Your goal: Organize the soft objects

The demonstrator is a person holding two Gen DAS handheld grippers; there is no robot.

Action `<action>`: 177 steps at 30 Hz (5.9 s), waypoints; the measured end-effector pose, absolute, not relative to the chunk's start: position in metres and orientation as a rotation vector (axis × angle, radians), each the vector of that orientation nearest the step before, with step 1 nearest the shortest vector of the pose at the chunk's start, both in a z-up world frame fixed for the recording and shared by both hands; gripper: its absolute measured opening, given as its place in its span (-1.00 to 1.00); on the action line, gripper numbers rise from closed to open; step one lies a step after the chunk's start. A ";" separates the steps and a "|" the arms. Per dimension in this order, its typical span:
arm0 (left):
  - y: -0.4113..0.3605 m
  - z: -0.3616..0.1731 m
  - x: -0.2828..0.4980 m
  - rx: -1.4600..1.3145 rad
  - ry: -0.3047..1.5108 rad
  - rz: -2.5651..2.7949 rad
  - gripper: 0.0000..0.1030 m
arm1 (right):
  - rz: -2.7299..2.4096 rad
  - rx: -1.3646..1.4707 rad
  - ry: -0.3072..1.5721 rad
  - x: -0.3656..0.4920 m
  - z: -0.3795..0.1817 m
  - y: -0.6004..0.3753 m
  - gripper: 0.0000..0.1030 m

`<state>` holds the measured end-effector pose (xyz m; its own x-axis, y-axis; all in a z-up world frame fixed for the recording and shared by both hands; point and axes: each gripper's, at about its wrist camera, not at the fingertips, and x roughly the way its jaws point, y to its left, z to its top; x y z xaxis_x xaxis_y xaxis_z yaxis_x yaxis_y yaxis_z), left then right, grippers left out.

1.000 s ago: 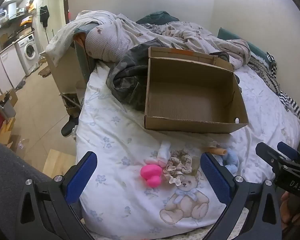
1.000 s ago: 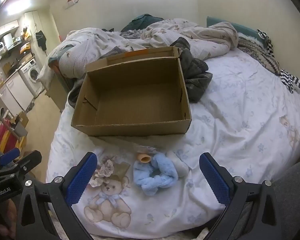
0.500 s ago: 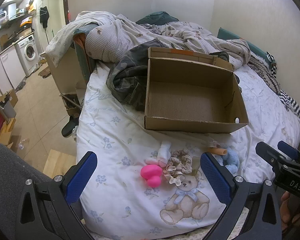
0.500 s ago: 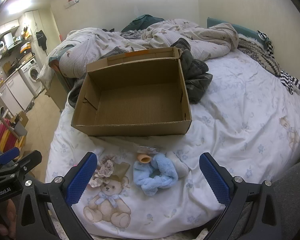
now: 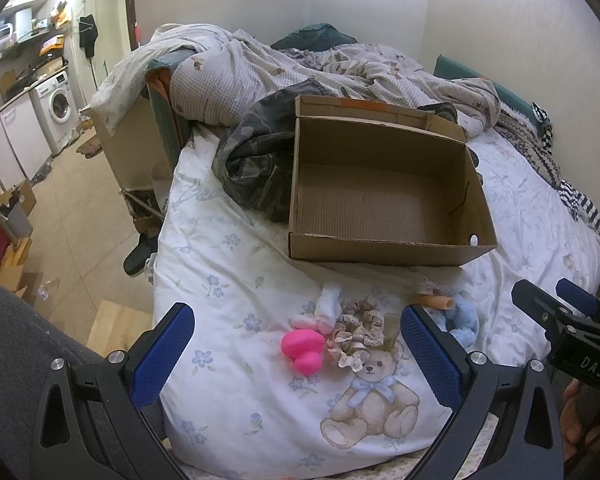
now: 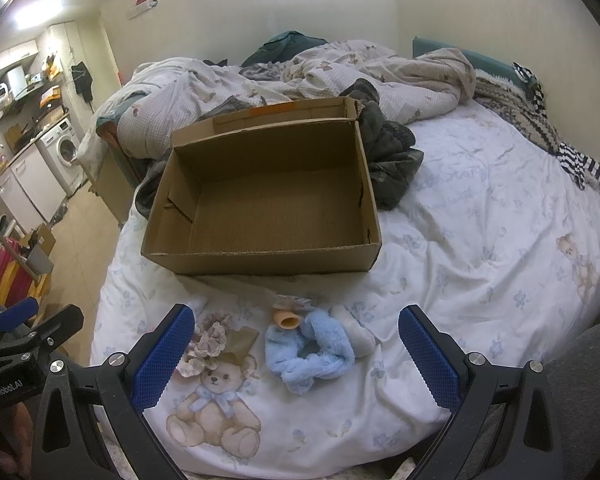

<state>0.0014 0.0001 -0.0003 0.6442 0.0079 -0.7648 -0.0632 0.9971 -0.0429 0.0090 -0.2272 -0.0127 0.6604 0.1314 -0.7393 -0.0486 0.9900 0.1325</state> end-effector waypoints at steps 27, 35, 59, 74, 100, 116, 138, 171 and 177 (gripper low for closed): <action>-0.001 0.000 0.001 -0.065 0.869 0.039 1.00 | 0.103 0.101 0.841 0.007 -0.012 -0.224 1.00; -0.001 0.000 0.001 -0.065 0.869 0.041 1.00 | 0.101 0.101 0.840 0.007 -0.012 -0.224 1.00; -0.001 0.000 0.000 -0.065 0.868 0.040 1.00 | 0.103 0.099 0.839 0.007 -0.012 -0.224 1.00; 0.000 0.001 0.002 -0.078 0.882 0.031 1.00 | 0.107 0.091 0.841 0.006 -0.012 -0.219 1.00; 0.052 -0.045 0.099 -0.176 1.313 0.090 0.93 | 0.244 0.060 1.083 0.098 -0.016 -0.229 1.00; 0.022 -0.142 0.093 -0.340 1.571 0.010 -0.15 | 0.192 0.328 1.269 0.115 -0.085 -0.284 1.00; 0.024 -0.108 0.103 -0.266 1.452 0.029 -0.19 | 0.175 0.266 1.538 0.111 -0.148 -0.270 0.21; 0.034 -0.070 0.081 -0.195 1.269 0.106 -0.19 | 0.357 0.235 1.208 0.070 -0.053 -0.260 -0.36; 0.030 -0.063 0.081 -0.175 1.241 0.113 -0.19 | 0.374 0.262 1.178 0.072 -0.049 -0.255 -0.36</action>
